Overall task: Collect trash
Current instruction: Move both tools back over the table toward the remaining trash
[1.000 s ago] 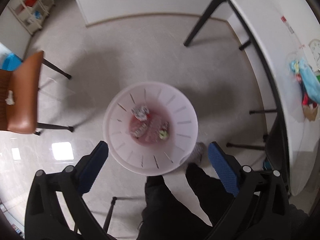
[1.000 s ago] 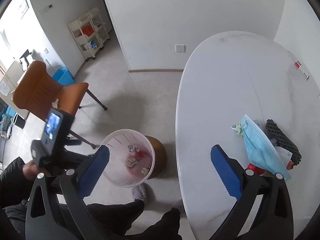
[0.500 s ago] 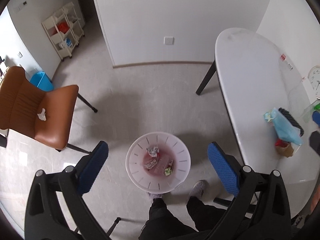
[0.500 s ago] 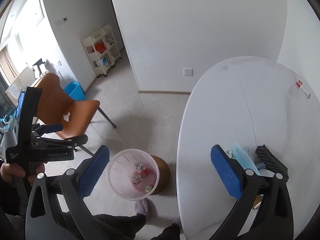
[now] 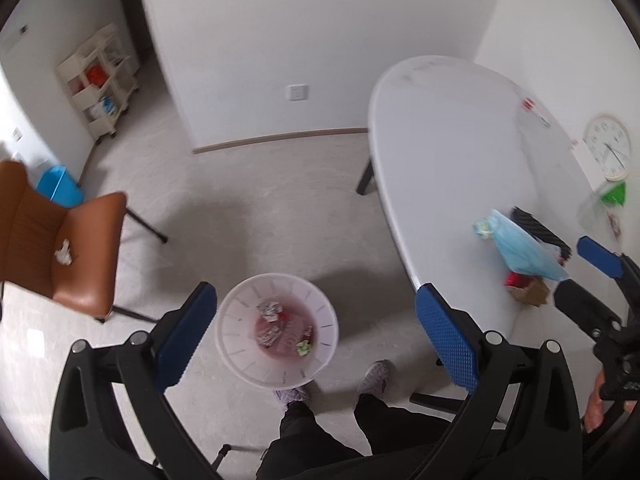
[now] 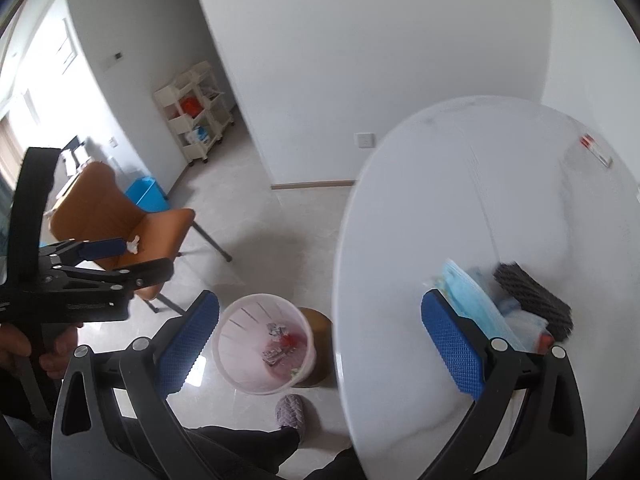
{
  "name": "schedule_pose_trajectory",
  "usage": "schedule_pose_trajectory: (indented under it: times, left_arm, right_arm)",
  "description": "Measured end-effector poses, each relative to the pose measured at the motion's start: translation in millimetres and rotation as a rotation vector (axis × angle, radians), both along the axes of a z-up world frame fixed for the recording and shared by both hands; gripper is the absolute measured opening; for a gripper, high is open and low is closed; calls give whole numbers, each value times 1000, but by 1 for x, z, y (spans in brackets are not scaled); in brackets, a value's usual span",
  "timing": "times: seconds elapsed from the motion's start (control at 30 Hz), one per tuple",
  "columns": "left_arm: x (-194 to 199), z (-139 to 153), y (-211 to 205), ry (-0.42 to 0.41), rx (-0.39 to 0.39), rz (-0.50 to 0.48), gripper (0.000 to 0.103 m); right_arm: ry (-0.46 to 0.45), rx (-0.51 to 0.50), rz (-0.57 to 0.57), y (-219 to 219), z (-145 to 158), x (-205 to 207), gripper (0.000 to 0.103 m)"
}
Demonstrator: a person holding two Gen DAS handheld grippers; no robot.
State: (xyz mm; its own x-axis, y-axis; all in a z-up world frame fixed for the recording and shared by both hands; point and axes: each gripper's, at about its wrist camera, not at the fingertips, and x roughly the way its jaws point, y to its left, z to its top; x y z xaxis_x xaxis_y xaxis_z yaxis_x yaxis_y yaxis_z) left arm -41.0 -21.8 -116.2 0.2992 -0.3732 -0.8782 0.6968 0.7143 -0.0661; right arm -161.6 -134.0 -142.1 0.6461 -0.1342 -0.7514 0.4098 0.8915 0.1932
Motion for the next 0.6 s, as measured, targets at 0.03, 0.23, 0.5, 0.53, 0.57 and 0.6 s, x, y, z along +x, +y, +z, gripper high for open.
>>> schedule_pose_trajectory:
  times: [0.03,0.23,0.5,0.53,0.57,0.6]
  left_arm:
    - [-7,2,-9,-3,-6,-28,95]
    - [-42,3,-58,-36,5,-169,95]
    - [-83,1,-117,-62,28,-308,95]
    - [-87,1,-124,-69,28,-320,95]
    - [-91,2,-129,-74,28,-328,95]
    - [-95,2,-135,-78,28,-333,95]
  right_arm:
    - [2,0,-24,-7,-2,-10,100]
    - [22,-6,-202,-68,-18,-75,100]
    - [61,11,-336,-153,-47,-133,99]
    - [68,16,-327,-164,-51,-134,95]
    - [76,24,-309,-174,-54,-135,91]
    - [87,29,-292,-182,-57,-133,89]
